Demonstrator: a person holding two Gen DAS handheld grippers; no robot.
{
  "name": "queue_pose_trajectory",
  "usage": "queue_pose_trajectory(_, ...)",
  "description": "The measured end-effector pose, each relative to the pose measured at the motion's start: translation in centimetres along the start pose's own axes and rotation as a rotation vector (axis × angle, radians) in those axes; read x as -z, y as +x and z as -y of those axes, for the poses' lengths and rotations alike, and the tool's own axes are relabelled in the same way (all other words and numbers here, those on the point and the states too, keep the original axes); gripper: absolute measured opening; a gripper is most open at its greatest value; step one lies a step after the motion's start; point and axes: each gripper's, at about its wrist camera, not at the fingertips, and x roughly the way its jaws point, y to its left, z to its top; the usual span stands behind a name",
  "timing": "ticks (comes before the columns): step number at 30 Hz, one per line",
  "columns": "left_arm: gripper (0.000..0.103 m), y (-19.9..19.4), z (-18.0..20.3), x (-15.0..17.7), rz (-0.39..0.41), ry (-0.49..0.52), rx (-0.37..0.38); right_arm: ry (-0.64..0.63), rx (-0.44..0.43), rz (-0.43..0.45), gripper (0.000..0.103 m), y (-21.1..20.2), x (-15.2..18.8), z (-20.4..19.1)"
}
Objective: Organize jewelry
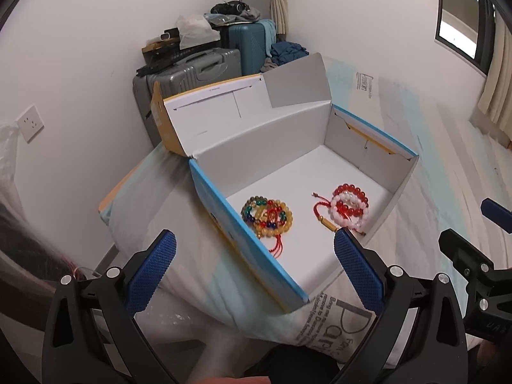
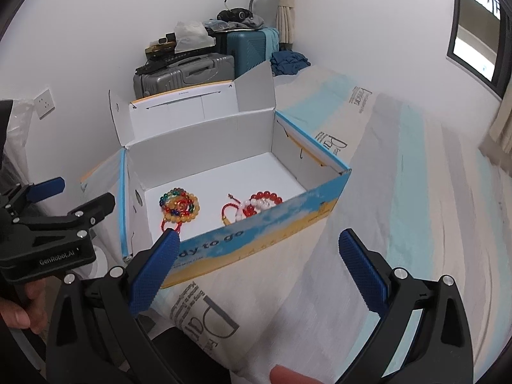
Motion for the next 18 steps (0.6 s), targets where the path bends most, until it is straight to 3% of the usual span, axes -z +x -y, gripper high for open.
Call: queue_pose_trajectory(18, 0.097, -0.82, 1.0, 0.64, 0.014, 0.025, 0.003, 0.023, 0.012, -0.006, 0.096, -0.22, 0.9, 0.56)
